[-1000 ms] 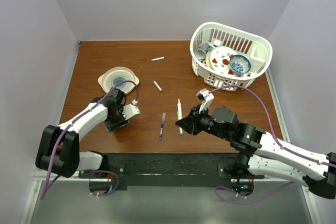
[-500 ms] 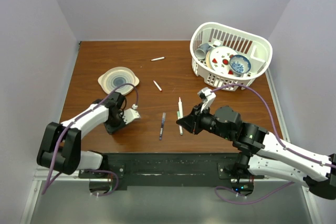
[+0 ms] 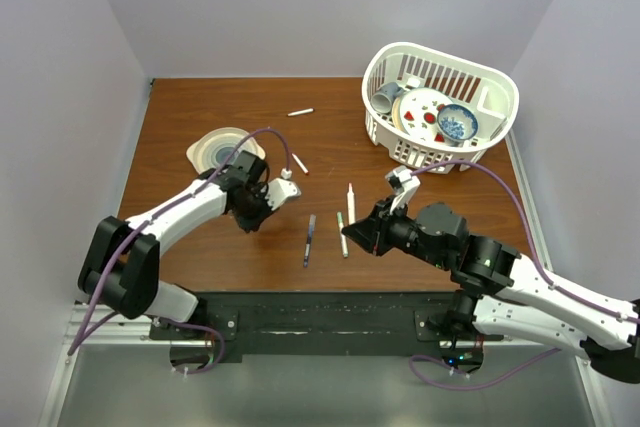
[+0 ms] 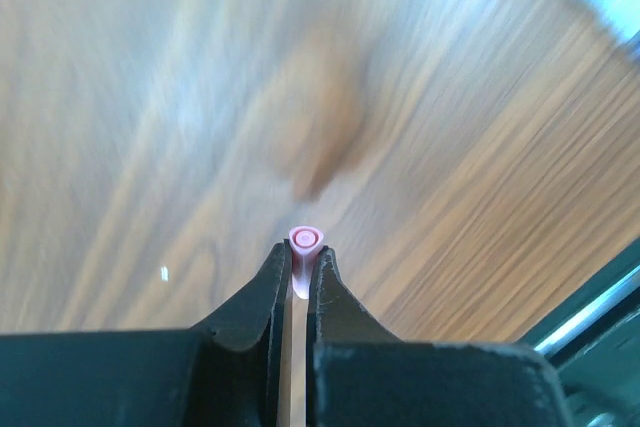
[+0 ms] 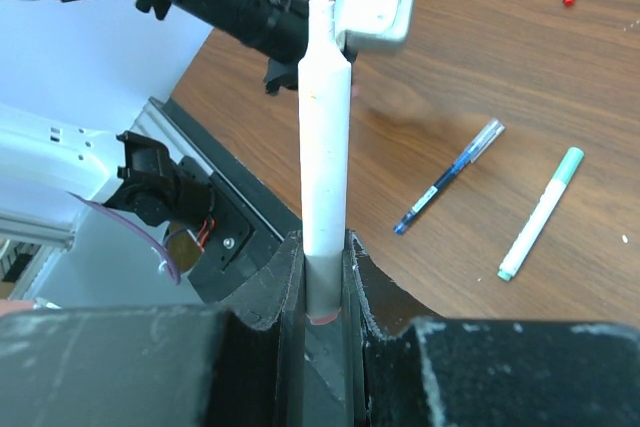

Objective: Insert the pens into the pen caps

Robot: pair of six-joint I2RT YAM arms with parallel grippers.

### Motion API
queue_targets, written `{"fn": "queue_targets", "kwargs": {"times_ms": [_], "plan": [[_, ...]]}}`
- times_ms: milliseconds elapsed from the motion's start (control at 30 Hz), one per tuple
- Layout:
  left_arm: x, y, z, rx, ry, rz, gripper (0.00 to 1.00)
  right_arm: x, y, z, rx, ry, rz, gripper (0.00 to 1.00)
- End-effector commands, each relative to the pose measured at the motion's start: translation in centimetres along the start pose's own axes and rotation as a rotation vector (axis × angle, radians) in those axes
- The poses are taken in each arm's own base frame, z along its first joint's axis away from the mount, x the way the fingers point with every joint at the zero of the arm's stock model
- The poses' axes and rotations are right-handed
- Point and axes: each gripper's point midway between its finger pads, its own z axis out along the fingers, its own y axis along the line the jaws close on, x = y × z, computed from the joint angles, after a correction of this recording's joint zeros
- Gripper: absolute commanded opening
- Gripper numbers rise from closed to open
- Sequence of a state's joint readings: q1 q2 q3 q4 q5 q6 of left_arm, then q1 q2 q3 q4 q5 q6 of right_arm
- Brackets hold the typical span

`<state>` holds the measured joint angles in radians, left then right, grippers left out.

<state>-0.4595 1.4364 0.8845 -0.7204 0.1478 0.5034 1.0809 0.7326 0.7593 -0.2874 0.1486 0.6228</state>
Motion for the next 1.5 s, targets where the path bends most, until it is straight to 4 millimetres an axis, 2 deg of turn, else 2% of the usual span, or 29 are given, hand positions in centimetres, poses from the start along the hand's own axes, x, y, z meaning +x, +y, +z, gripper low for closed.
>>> {"fn": "queue_targets", "kwargs": {"times_ms": [0, 33, 67, 100, 133, 200, 267, 300, 333, 367, 400, 433, 500, 533, 700, 900, 1100, 1467], "plan": [[-7.5, -0.2, -2.6, 0.022, -0.301, -0.149, 0.0, 0.4, -0.5, 0.3, 0.025, -0.008, 0.043, 0.0], [-9.7, 0.5, -3.8, -0.004, -0.39, -0.181, 0.0, 0.9, -0.6, 0.4, 0.024, 0.006, 0.055, 0.0], [-10.9, 0.8, -4.4, -0.005, -0.437, -0.225, 0.0, 1.5, -0.8, 0.6, 0.022, 0.016, 0.059, 0.0], [-12.2, -0.2, -5.1, 0.063, -0.485, -0.303, 0.0, 1.7, -0.8, 0.6, 0.015, 0.017, 0.066, 0.0], [-13.7, -0.3, -5.6, 0.092, -0.536, -0.32, 0.0, 1.9, -0.6, 0.7, 0.0, 0.02, 0.07, 0.0], [-15.0, -1.8, -6.0, 0.2, -0.591, -0.442, 0.0, 2.4, -0.2, 1.0, -0.041, 0.02, 0.067, 0.0], [-16.3, -1.9, -6.5, 0.229, -0.707, -0.529, 0.0, 3.2, 0.4, 1.5, -0.094, 0.039, 0.063, 0.0], [-16.9, -2.8, -7.2, 0.309, -0.748, -0.657, 0.0, 3.6, 0.7, 1.7, -0.114, 0.048, 0.062, 0.0], [-17.9, -3.2, -8.6, 0.351, -0.885, -0.653, 0.0, 4.3, 0.6, 2.2, -0.12, 0.068, 0.062, 0.0], [-18.1, -3.9, -9.3, 0.402, -0.935, -0.685, 0.0, 4.9, 0.9, 2.5, -0.151, 0.073, 0.067, 0.0], [-18.4, -4.6, -10.4, 0.491, -0.972, -0.798, 0.0, 5.2, 1.3, 2.8, -0.177, 0.079, 0.069, 0.0], [-18.3, -5.1, -11.7, 0.531, -1.079, -0.798, 0.0, 5.3, 1.6, 3.0, -0.198, 0.078, 0.08, 0.0], [-18.1, -5.5, -13.1, 0.621, -1.145, -0.929, 0.0, 6.0, 2.0, 3.8, -0.233, 0.085, 0.098, 0.0], [-17.8, -5.7, -14.4, 0.644, -1.208, -0.926, 0.0, 6.0, 2.3, 4.0, -0.245, 0.088, 0.117, 0.0], [-16.6, -6.4, -16.6, 0.755, -1.259, -1.059, 0.0, 7.1, 2.7, 5.1, -0.282, 0.103, 0.146, 0.0], [-14.9, -7.0, -17.0, 0.739, -1.288, -1.078, 0.0, 7.6, 3.5, 6.1, -0.318, 0.124, 0.169, 0.0], [-14.5, -7.2, -17.6, 0.711, -1.302, -1.042, 0.0, 8.4, 3.9, 6.8, -0.328, 0.159, 0.189, 0.0], [-14.4, -7.9, -16.1, 0.695, -1.222, -1.005, 0.0, 8.0, 4.1, 7.2, -0.317, 0.148, 0.184, 0.0]]}}
